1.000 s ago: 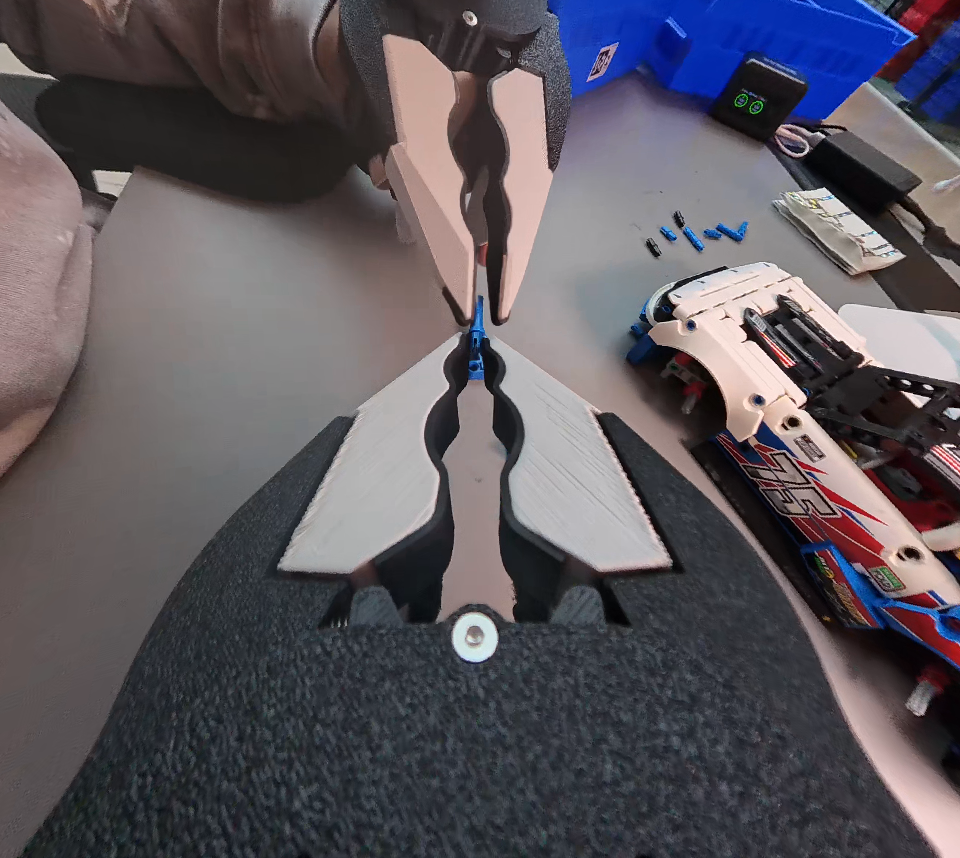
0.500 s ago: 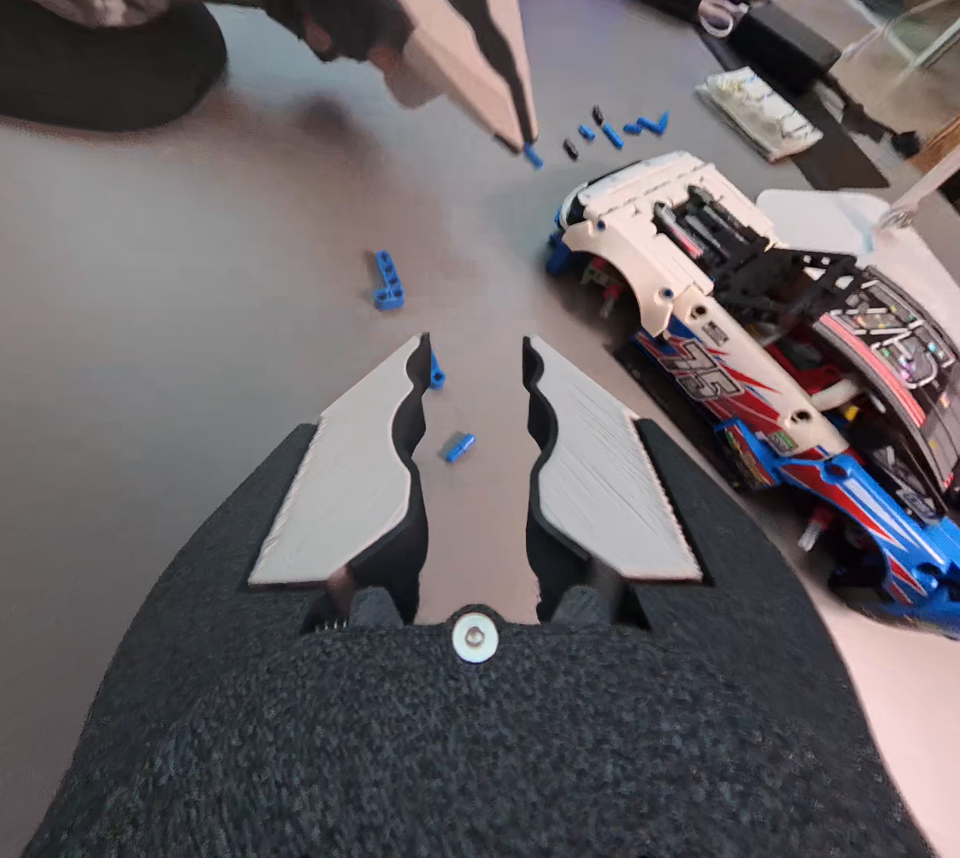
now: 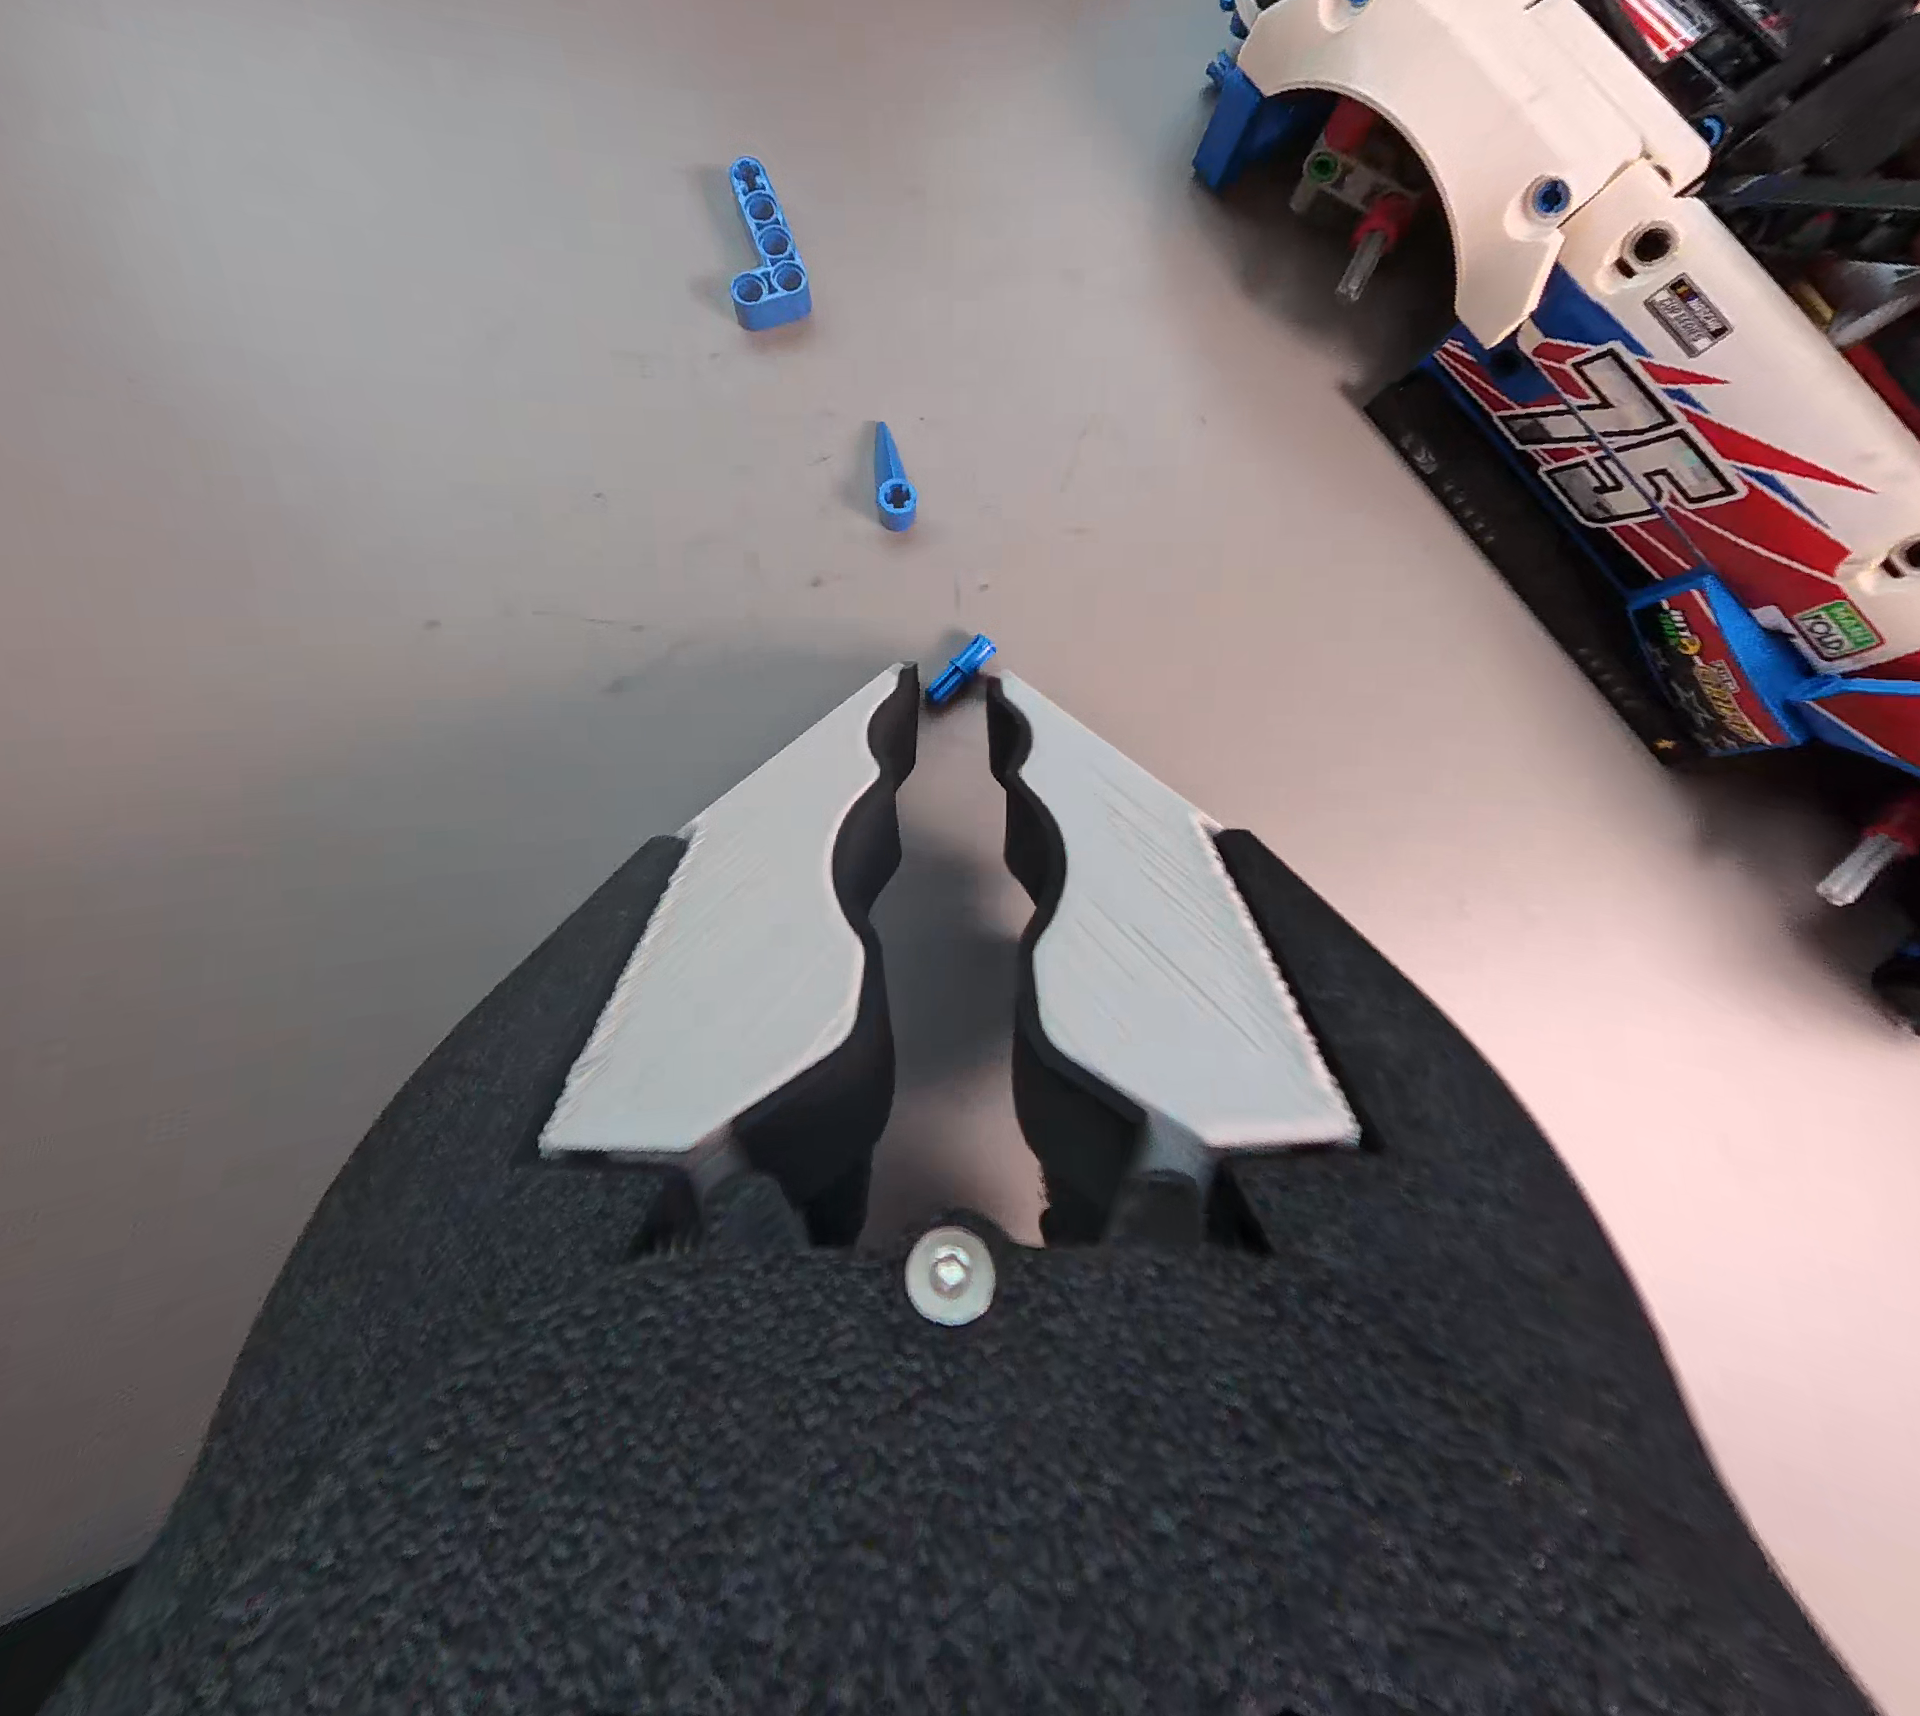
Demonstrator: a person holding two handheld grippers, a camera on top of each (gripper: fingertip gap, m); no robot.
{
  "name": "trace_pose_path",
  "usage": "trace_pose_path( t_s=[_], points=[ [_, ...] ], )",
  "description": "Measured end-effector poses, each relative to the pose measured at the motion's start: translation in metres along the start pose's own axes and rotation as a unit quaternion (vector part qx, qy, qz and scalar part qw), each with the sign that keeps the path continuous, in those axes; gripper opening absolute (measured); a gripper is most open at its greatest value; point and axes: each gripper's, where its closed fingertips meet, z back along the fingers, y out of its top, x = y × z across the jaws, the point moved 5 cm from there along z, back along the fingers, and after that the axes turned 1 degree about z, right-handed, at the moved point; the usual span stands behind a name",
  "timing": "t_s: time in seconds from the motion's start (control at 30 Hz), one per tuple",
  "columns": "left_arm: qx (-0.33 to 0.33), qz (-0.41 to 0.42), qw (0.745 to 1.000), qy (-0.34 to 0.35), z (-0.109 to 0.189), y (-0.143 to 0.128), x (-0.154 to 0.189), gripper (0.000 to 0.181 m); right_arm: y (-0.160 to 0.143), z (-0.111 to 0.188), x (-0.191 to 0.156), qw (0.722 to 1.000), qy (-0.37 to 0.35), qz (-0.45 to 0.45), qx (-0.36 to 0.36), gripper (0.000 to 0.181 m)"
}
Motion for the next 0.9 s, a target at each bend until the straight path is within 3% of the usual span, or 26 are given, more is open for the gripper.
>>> trace_pose_path(
  t_s=[0.13, 0.23, 0.33, 0.43, 0.9],
  points=[
    [0.07, -0.015, 0.982, -0.178, 0.017, 0.02, 0.058, 0.021, 0.005, -0.001, -0.002, 0.999, -0.019, 0.034, 0.011, 0.002],
    [0.083, 0.013, 0.945, -0.316, 0.029, 0.024, 0.103, 0.022, 0.035, 0.008, -0.012, 0.99, -0.022, 0.07, 0.119, 0.002],
    [0.087, 0.034, 0.915, -0.394, 0.036, 0.027, 0.13, 0.022, 0.057, 0.013, -0.024, 0.978, -0.025, 0.094, 0.185, 0.003],
    [0.085, 0.04, 0.902, -0.422, 0.04, 0.029, 0.141, 0.019, 0.064, 0.011, -0.031, 0.974, -0.026, 0.105, 0.199, 0.003],
    [0.058, 0.006, 0.907, -0.416, 0.039, 0.02, 0.149, 0.004, 0.069, 0.016, -0.034, 0.97, -0.013, 0.093, 0.224, 0.003]
  ],
)
